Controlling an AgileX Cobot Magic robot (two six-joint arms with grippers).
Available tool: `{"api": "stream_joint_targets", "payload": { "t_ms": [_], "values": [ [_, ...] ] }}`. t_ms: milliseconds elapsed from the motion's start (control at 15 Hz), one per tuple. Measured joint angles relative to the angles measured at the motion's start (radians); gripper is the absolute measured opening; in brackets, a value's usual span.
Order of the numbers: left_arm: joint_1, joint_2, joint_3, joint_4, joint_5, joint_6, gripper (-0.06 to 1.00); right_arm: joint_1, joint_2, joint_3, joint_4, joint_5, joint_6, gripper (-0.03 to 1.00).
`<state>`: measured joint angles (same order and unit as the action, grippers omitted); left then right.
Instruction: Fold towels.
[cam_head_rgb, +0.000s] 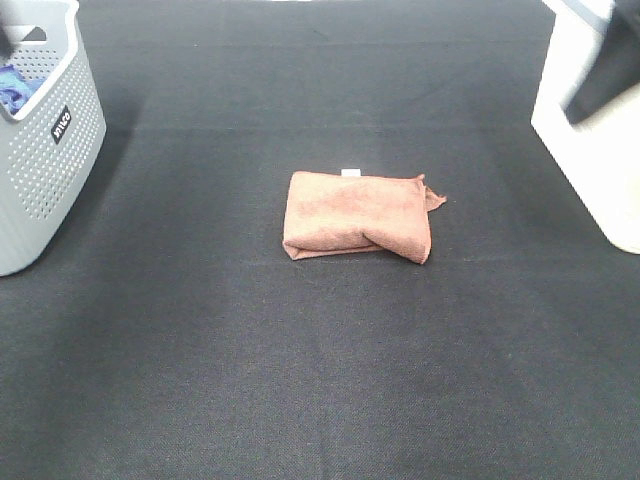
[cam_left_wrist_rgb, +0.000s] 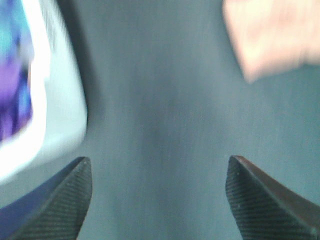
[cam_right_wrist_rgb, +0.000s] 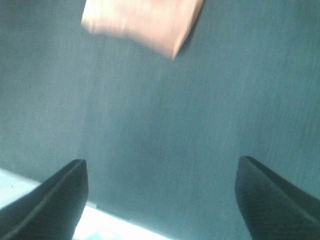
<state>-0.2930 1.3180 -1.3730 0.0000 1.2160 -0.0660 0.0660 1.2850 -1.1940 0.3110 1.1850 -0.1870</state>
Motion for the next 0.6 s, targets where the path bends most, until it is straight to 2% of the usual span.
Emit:
{"api": "stream_joint_targets", "payload": {
  "t_ms": [67, 133, 333, 600],
  "values": [
    [0.000, -0.067, 0.075, 0.000, 0.000, -0.002, 0.71, 0.000, -0.080, 0.080, 0.000, -0.020, 0.001, 0.76],
    [0.000, -0.193, 0.216, 0.000, 0.000, -0.016, 0.71, 0.000, -0.185, 0.193, -0.002, -0.042, 0.001, 0.76],
    [0.000, -0.454, 0.470, 0.000, -0.005, -0.018, 0.71, 0.000, -0.399, 0.404, -0.060, -0.059, -0.003, 0.76],
    [0.000, -0.825, 0.718, 0.000, -0.046, 0.005, 0.71, 0.000, -0.674, 0.606, -0.110, -0.059, -0.003, 0.76]
  ]
}}
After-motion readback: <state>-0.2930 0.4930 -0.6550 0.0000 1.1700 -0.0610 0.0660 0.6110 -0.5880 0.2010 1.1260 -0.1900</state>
